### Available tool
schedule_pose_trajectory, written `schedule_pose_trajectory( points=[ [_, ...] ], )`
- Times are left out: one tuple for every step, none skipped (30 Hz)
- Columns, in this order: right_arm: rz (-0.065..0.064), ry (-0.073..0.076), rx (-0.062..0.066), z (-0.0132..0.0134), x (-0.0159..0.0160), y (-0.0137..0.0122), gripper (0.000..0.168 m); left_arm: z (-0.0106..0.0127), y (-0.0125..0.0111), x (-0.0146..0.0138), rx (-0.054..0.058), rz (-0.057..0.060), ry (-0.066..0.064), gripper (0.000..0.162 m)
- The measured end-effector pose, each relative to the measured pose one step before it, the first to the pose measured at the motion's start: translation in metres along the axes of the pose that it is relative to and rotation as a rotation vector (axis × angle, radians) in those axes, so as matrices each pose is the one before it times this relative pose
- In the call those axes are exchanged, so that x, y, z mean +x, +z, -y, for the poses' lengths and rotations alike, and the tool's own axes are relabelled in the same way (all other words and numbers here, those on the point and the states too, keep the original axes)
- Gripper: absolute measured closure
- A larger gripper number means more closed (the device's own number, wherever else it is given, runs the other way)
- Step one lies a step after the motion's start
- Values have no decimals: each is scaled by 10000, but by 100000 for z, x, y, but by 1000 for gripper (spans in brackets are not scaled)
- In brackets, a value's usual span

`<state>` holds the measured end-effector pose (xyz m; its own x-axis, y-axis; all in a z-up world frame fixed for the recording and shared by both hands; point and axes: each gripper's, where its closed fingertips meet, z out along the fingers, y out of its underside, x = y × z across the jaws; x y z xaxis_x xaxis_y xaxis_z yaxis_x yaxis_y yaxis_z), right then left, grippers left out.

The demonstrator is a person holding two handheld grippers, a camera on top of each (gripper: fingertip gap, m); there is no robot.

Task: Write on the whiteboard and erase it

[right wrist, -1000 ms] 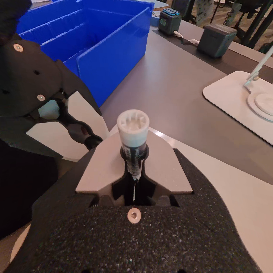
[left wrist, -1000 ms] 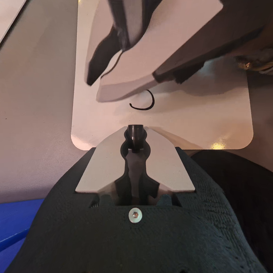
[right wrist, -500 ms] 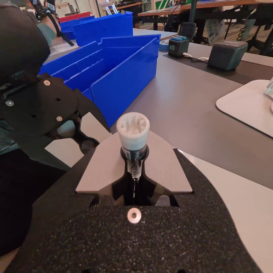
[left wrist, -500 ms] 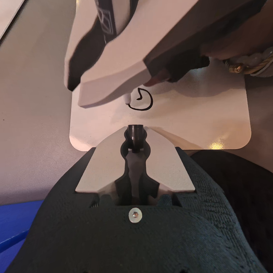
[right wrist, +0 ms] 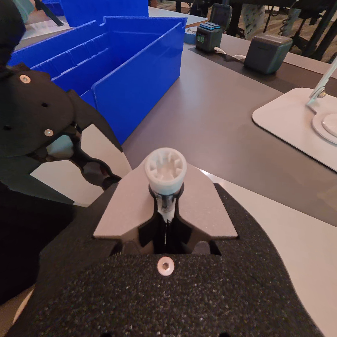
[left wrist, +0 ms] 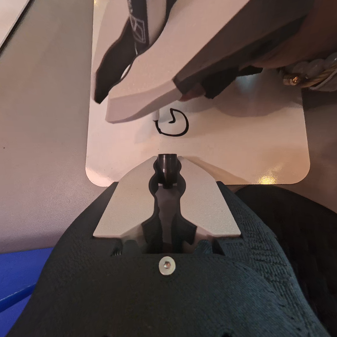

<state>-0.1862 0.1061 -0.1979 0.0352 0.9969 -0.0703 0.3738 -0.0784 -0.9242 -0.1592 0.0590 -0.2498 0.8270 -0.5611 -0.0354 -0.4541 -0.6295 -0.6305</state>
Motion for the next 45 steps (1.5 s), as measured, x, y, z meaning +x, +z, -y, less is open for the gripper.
schedule_pose_trajectory(
  points=[
    [-107,-15,-72,-126,122,-235,154,2,1,1,2,-1,0,146],
    [-68,18,-68,-139,52,-246,154,-2,-1,3,-1,-1,-2,146],
    [-50,30,-60,-140,-7,-259,154,0,0,-3,0,0,3,146],
    [-71,23,-51,-149,8,-267,154,1,0,0,0,-1,2,146],
    [-83,2,-43,-133,10,-267,154,-4,-3,-2,0,-3,-3,146],
    [-73,-10,-29,-136,-21,-250,154,3,3,7,-1,1,0,146],
    [-53,-2,-24,-108,-44,-223,154,0,0,-6,0,2,4,146],
    [-25,-6,-27,-102,-90,-176,154,-4,-3,-4,1,-3,0,146],
    [-14,-11,-12,-76,-112,-148,154,1,1,4,1,-2,-1,146],
    [15,-2,58,12,-126,-84,154,-2,-2,9,0,1,4,146],
    [46,56,186,166,-103,-66,154,2,1,-8,2,2,7,146],
    [39,162,293,372,35,-112,155,-3,-2,-2,1,-5,-1,146],
    [40,200,276,464,168,-148,155,2,1,7,2,-4,-1,146],
    [-11,127,176,399,291,-135,155,-2,-3,3,3,-1,5,146],
    [-105,-3,56,273,422,-94,155,7,4,3,5,-4,3,146],
    [-149,-108,1,214,468,-38,154,-2,-3,4,4,0,3,146],
    [-94,-102,2,181,375,6,155,0,-1,7,2,3,4,147],
    [-4,-32,13,166,219,59,155,1,0,-7,1,3,4,147],
    [39,9,17,117,141,59,155,1,-14,9,2,5,6,147],
    [37,18,27,83,94,33,154,0,-2,-1,5,2,6,147],
    [29,48,65,87,67,-44,154,11,-5,22,3,-16,-3,147],
    [51,110,123,144,28,-141,154,6,3,46,5,-33,-3,147],
    [84,179,160,176,-14,-209,154,16,9,32,10,-12,7,147],
    [71,202,144,163,17,-240,155,13,-5,37,5,-11,17,147],
    [89,169,184,221,-30,-280,155,25,4,84,5,-40,9,147],
    [170,214,322,432,-176,-330,154,88,15,4,47,15,7,147],
    [363,412,524,726,-480,-365,155,406,-36,23,256,7,-25,147],
    [616,728,707,968,-812,-369,155,865,-176,370,551,-248,-113,147],
    [759,957,799,1056,-1014,-309,154,1289,-361,735,824,-495,-54,147],
    [717,974,742,898,-953,-211,155,1596,-446,886,1054,-528,107,147],
    [544,781,513,530,-741,-96,154,1511,-391,760,1007,-388,155,147],
    [341,472,262,168,-522,-17,155,1150,-248,307,748,-103,28,147],
    [165,220,122,43,-331,-14,155,566,-149,78,377,-10,33,147],
    [71,76,81,88,-240,-56,155,258,-53,-256,201,180,97,147],
    [70,-7,-15,2,-256,8,154,266,-49,-188,195,148,118,147],
    [61,-33,33,56,-260,31,155,28,15,157,16,-62,94,147],
    [20,-47,-37,-51,-192,74,155,-136,85,181,-97,-68,47,147],
    [-17,-130,-141,-227,-126,142,155,-74,110,105,-57,11,106,147],
    [-75,-231,-297,-512,-36,218,155,80,49,135,31,18,148,147],
    [-98,-305,-389,-743,-4,294,154,336,-18,100,175,48,86,147],
    [-144,-267,-156,-483,-6,275,155,-416,58,-32,-316,103,100,147],
    [-340,-339,-88,-294,271,128,154,-484,108,-254,-298,271,281,148],
    [-306,-456,-107,-209,216,63,154,-236,143,-273,-173,409,276,148],
    [-286,-439,-101,-152,113,65,154,-209,199,-111,-164,335,171,149],
    [-211,-354,-93,-108,-6,23,154,-92,165,-62,-36,230,148,150]
  ],
)
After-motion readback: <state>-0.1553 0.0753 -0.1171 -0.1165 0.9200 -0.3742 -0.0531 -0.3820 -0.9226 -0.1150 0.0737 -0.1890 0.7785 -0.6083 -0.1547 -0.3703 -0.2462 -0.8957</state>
